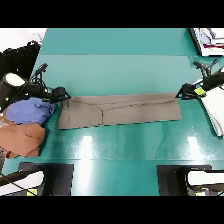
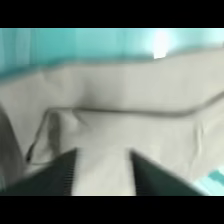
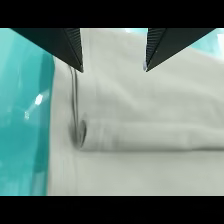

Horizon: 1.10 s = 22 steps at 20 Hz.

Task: Fold the shirts.

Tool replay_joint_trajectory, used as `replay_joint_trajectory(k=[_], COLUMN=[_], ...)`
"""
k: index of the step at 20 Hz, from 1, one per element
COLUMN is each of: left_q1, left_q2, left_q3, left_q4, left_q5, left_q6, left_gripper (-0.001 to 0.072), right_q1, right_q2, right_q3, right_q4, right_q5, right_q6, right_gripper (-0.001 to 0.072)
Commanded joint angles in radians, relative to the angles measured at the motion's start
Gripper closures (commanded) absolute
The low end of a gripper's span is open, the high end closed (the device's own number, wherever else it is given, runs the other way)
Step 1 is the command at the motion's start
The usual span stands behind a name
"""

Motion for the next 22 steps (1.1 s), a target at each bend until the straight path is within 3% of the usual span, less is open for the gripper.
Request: replay_joint_trajectory(k=[1, 4, 5, 6, 9, 11, 16, 17, 20, 22], left_q1=[0.000, -0.001, 0.000, -0.001, -0.023, -0.076, -0.304, -0.343, -0.438, -0.483], left_q2=[-0.071, -0.068, -0.068, -0.068, -0.069, -0.069, -0.101, -0.121, -0.189, -0.231], left_q3=[0.093, 0.164, 0.174, 0.176, 0.175, 0.175, 0.175, 0.175, 0.177, 0.184], left_q4=[-0.034, -0.046, -0.071, -0.105, -0.162, -0.161, -0.162, -0.163, -0.163, -0.168], left_q5=[0.009, -0.071, -0.086, -0.092, -0.092, -0.081, 0.119, 0.138, 0.171, 0.170], left_q6=[0.006, 0.005, 0.006, 0.013, 0.048, 0.054, 0.036, 0.022, -0.001, -0.015], left_gripper=[0.0282, 0.0285, 0.0403, 0.0647, 0.0682, 0.0682, 0.0683, 0.0683, 0.0683, 0.0683], right_q1=[-0.020, -0.093, -0.121, -0.152, -0.231, -0.245, -0.158, -0.135, -0.080, -0.071], right_q2=[-0.093, -0.080, -0.069, -0.060, -0.060, -0.060, -0.061, -0.061, -0.060, -0.050], right_q3=[0.087, 0.016, -0.024, -0.066, -0.166, -0.222, -0.275, -0.275, -0.272, -0.247], right_q4=[0.026, 0.032, 0.036, 0.036, 0.121, 0.201, 0.269, 0.269, 0.268, 0.269], right_q5=[0.022, 0.032, 0.032, 0.028, 0.004, -0.034, -0.116, -0.119, -0.106, -0.066], right_q6=[0.000, -0.023, -0.036, -0.048, -0.092, -0.134, -0.172, -0.174, -0.203, -0.206], right_gripper=[0.0260, 0.0261, 0.0261, 0.0257, 0.0154, 0.0156, 0.0166, 0.0212, 0.0609, 0.0699])
